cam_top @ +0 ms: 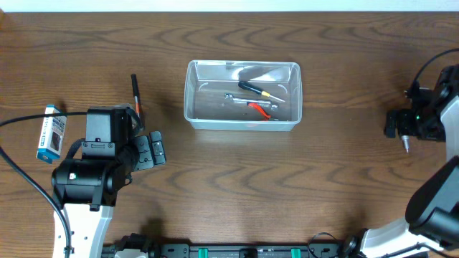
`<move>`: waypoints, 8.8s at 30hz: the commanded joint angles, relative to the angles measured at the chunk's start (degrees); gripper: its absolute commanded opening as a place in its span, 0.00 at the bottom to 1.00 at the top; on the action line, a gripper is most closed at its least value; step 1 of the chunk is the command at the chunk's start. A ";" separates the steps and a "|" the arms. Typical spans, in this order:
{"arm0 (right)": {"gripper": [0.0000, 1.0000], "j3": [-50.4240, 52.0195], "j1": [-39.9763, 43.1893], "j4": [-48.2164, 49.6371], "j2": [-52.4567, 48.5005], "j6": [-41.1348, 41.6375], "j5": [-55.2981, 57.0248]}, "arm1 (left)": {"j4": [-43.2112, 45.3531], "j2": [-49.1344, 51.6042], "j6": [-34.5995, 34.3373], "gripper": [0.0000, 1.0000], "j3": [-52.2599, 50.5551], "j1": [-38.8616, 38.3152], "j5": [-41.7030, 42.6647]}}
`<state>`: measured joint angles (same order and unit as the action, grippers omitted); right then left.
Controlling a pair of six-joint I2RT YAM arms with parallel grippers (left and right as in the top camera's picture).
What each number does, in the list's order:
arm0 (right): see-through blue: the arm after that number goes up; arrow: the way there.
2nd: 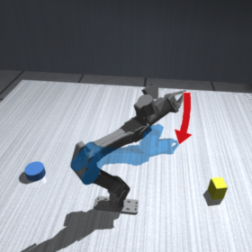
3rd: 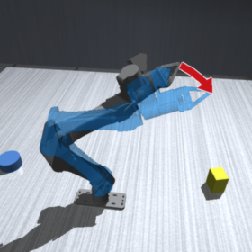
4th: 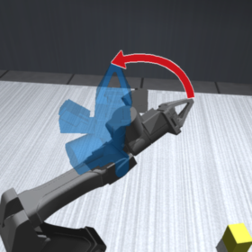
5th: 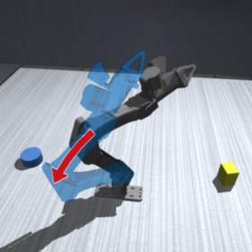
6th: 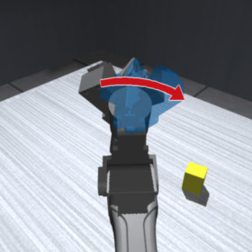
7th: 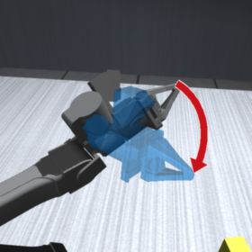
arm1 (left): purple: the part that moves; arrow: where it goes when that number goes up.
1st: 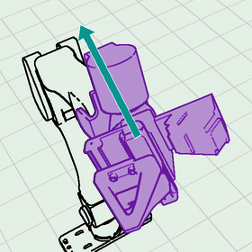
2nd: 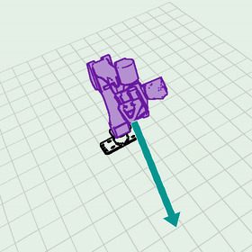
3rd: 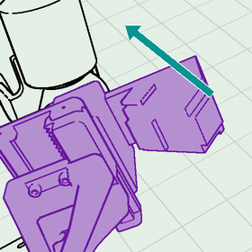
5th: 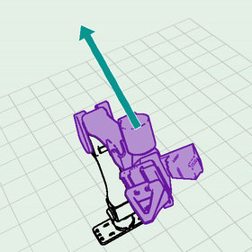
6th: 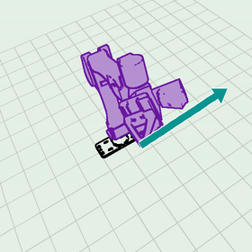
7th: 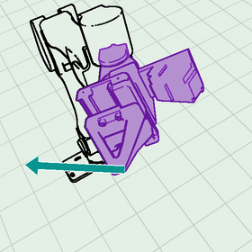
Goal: Pack container
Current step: 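Move the right gripper to the yellow screwdriver and grasp it, then carry the yellow screwdriver into the container and release, then raise the right arm away and move the left gripper over the marker, then lower the left gripper and grasp the black-and-orange marker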
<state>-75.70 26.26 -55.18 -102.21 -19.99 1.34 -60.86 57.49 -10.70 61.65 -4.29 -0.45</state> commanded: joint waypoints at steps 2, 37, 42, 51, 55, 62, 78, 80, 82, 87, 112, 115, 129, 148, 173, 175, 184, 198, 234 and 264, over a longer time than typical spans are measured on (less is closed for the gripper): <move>0.99 -1.18 0.39 3.87 -2.75 -5.05 1.44 | 0.07 -0.07 -0.37 0.98 0.72 -0.28 -0.96; 0.74 -1.18 2.75 12.09 -15.78 -5.27 -3.54 | 0.11 -0.07 -0.42 0.98 0.72 -0.28 -1.77; 0.66 -1.18 2.75 12.11 -15.78 -4.02 -3.54 | 0.09 -0.07 -0.42 0.98 0.72 -0.28 -1.77; 0.51 -1.18 2.75 11.93 -15.78 -4.02 -3.54 | 0.09 -0.07 -0.42 0.98 0.72 -0.28 -1.77; 0.47 -1.18 2.75 11.91 -15.78 -3.80 -3.54 | 0.09 -0.07 -0.42 0.98 0.72 -0.28 -1.77; 0.36 -1.18 2.75 11.91 -15.78 -3.82 -3.54 | 0.09 -0.07 -0.39 0.98 0.72 -0.28 -1.77; 0.18 -1.18 2.75 11.93 -15.78 -3.80 -3.56 | 0.09 -0.07 -0.39 0.98 0.72 -0.28 -1.77; 0.16 -1.18 2.75 11.93 -15.78 -3.80 -3.89 | 0.09 -0.07 -0.39 0.98 0.72 -0.28 -1.77; 0.11 -1.18 2.73 11.96 -15.78 -3.82 -5.42 | 0.09 -0.07 -0.39 0.98 0.72 -0.28 -1.77; 0.01 -1.18 2.54 12.31 -15.76 -2.47 -7.87 | 0.09 -0.07 -0.39 0.98 0.72 -0.28 -1.77; 0.01 -16.94 -25.14 3.19 5.38 -1.49 -7.39 | 0.09 -0.07 -0.37 0.98 0.72 -0.28 -1.77; 0.01 -22.88 -31.67 2.45 5.46 -1.49 -7.32 | 0.09 -0.07 -0.37 0.98 0.72 -0.28 -1.77; 0.01 -26.27 -53.64 2.62 -6.12 -20.63 -9.75 | 0.09 -0.07 -0.37 0.98 0.72 -0.28 -1.77; 0.26 -26.27 -55.95 1.11 -21.99 -21.24 -14.21 | -0.13 -0.07 -0.39 0.98 0.72 -0.28 -1.77; 0.99 -42.97 -39.69 -5.84 -0.31 14.32 -4.85 | -19.82 12.31 -1.03 0.98 32.04 2.10 -1.75; 0.99 -42.97 -35.71 -10.45 0.87 17.94 -4.81 | -21.88 17.29 -0.98 0.98 37.86 3.76 -1.73; 0.99 -40.04 -23.28 -21.79 -0.92 20.39 -5.03 | -20.83 37.73 5.25 0.98 42.58 8.48 -1.73; 0.99 -31.15 -21.79 -16.96 -1.05 20.15 -5.22 | -12.11 54.60 16.17 0.98 40.57 9.27 2.78; 0.99 -30.91 -21.57 -16.37 -1.05 19.50 -5.22 | 14.21 55.60 15.96 0.98 15.13 14.45 5.84; 0.99 -30.91 -21.57 -16.35 -1.05 19.04 -5.20 | 16.20 60.06 15.76 1.00 15.04 14.45 5.84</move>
<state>-106.76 4.29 -71.53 -103.88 -0.62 -3.42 -44.16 115.94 5.78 77.19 10.07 4.73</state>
